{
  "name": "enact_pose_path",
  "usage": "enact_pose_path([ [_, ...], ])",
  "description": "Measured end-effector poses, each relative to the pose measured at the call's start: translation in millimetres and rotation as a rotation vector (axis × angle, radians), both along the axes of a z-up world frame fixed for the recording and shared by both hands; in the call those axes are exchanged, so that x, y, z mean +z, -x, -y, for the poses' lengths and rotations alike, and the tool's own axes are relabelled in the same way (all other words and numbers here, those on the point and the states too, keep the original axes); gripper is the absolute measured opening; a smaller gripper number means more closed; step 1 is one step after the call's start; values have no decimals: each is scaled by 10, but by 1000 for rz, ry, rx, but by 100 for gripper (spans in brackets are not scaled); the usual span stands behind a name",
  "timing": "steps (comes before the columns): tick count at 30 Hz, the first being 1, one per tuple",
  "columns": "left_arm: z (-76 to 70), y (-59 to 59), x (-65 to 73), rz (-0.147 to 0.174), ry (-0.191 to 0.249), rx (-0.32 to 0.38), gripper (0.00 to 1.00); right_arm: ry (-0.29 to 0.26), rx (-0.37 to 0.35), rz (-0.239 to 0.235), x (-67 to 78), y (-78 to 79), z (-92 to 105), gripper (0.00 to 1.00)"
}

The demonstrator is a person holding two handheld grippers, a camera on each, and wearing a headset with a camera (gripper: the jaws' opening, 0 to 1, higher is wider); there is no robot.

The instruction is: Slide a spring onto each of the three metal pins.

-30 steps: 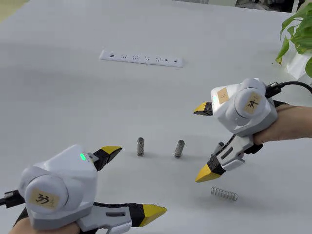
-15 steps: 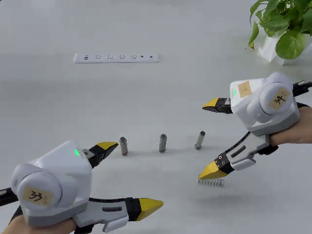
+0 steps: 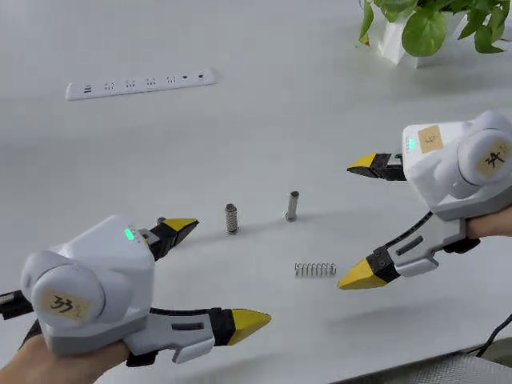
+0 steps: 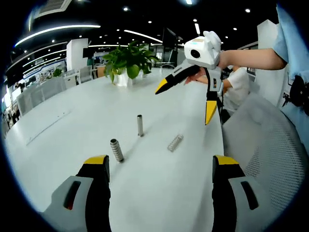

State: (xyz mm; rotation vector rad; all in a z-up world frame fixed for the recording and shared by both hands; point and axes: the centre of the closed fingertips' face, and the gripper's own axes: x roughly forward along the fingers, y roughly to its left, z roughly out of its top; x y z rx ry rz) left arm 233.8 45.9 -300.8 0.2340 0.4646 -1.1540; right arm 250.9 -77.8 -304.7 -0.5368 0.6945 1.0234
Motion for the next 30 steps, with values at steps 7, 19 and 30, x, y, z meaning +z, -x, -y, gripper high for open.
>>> enact_pose_path([
  [7,219,32,-88,-14,-20,-77,86,-48,-127,13,20,141,265,99],
  [19,427,-26,-218,-17,-81,-177,82,-75,-237,1,-77,478,545,99],
  [30,633,14,-330,-42,-134,-297,59,-122,-284,-31,-204,601,514,97],
])
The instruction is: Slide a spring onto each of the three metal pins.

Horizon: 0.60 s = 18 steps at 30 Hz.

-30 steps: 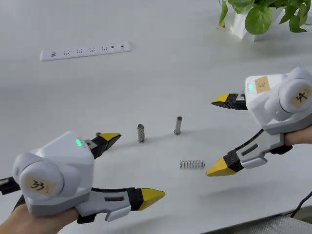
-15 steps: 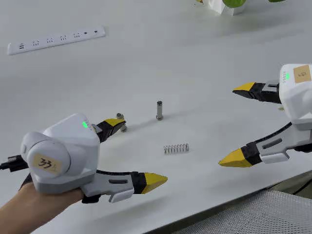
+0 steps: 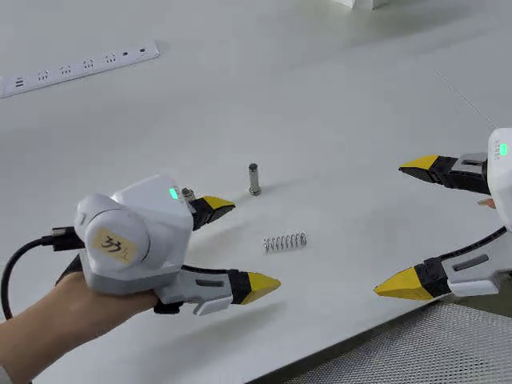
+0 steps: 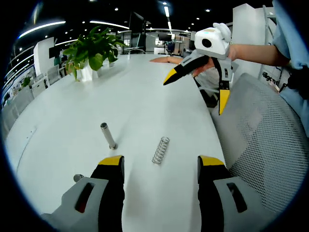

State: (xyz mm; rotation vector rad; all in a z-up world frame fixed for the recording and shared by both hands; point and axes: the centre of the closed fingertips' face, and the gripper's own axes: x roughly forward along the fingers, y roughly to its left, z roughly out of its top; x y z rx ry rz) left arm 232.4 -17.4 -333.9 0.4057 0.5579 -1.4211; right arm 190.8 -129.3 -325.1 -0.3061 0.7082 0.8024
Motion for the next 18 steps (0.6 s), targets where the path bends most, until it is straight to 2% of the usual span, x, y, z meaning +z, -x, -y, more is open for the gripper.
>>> enact_pose_path([
  [2,27,-12,-26,11,-12,-9,59,-12,-9,0,-11,-7,-17,97],
  [8,79,-15,-101,-1,-56,-27,51,-28,-11,-6,-45,-13,-64,96],
  [9,76,-15,-131,-3,-80,-33,51,-33,-10,-13,-53,-11,-73,95],
  [12,110,-41,-136,4,-93,-36,45,-38,-12,-13,-62,-19,-79,94],
  [15,140,-81,-159,26,-113,-42,42,-46,-17,-14,-60,-22,-89,94],
  [18,123,-104,-216,52,-168,-66,35,-56,-23,-15,-62,-16,-100,94],
])
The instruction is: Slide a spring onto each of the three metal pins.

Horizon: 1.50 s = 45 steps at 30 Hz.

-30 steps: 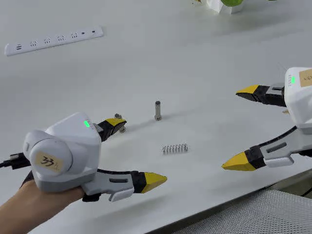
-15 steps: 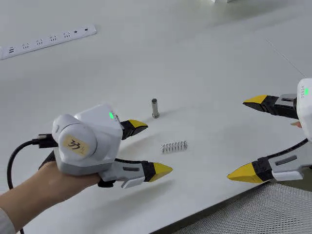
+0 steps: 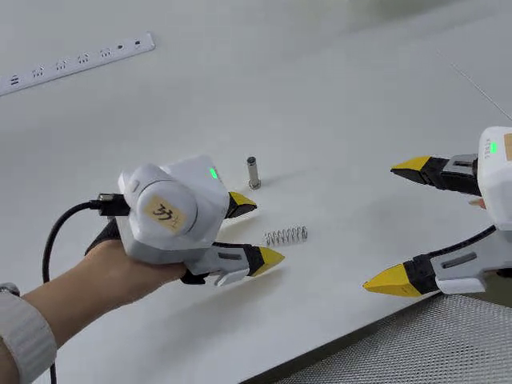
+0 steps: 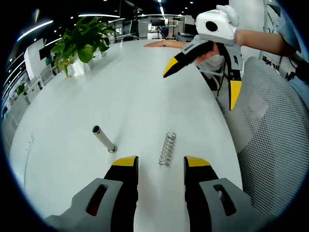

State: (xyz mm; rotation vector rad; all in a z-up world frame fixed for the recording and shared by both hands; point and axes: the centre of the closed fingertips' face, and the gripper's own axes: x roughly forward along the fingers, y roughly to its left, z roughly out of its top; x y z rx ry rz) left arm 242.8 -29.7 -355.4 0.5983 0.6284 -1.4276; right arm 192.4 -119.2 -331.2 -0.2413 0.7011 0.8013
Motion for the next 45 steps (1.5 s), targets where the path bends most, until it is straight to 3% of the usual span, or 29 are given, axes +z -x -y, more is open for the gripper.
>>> enact_pose_path([
  [10,-19,-22,-135,-11,-77,-43,19,-12,-4,-15,-26,37,-49,93],
  [17,-3,-9,-141,-19,-88,-65,15,-17,-5,-22,-39,58,-63,92],
  [27,36,54,-141,1,-111,-108,11,-21,-9,-20,-13,85,-58,91],
  [45,19,76,-141,2,-126,-115,8,-26,-3,-28,-15,145,-109,91],
])
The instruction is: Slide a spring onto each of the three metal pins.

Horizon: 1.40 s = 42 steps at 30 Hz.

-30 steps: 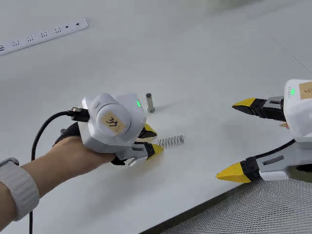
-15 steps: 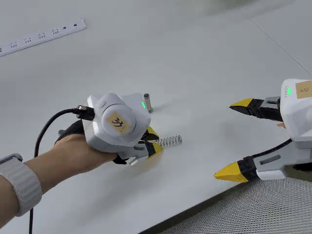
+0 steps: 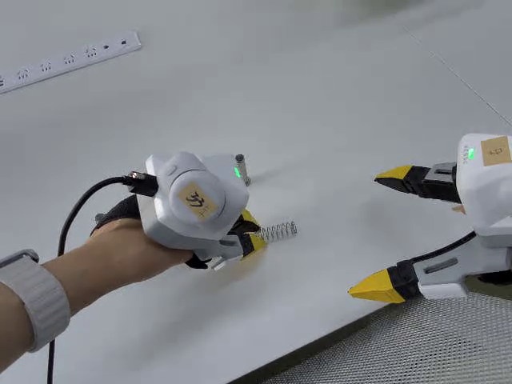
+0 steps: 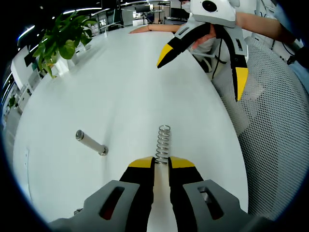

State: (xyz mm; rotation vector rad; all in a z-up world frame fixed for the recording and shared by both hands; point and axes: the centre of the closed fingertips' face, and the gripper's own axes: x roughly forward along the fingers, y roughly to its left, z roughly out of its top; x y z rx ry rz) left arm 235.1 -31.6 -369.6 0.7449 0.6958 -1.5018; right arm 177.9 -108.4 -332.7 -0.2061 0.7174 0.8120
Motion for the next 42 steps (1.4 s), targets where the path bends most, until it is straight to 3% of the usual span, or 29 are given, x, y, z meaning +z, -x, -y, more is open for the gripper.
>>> enact_pose_path([
  [15,3,-20,51,-6,30,19,7,-1,13,0,-18,-26,-48,91],
  [26,2,56,89,-7,55,23,7,6,22,17,12,-42,-54,90],
  [29,0,72,157,-31,87,60,7,-4,28,18,39,-48,-80,90],
  [34,-36,105,247,-40,122,87,7,4,62,19,79,-73,-136,87],
  [42,-124,196,463,-32,203,134,7,-12,140,58,312,-164,-320,74],
])
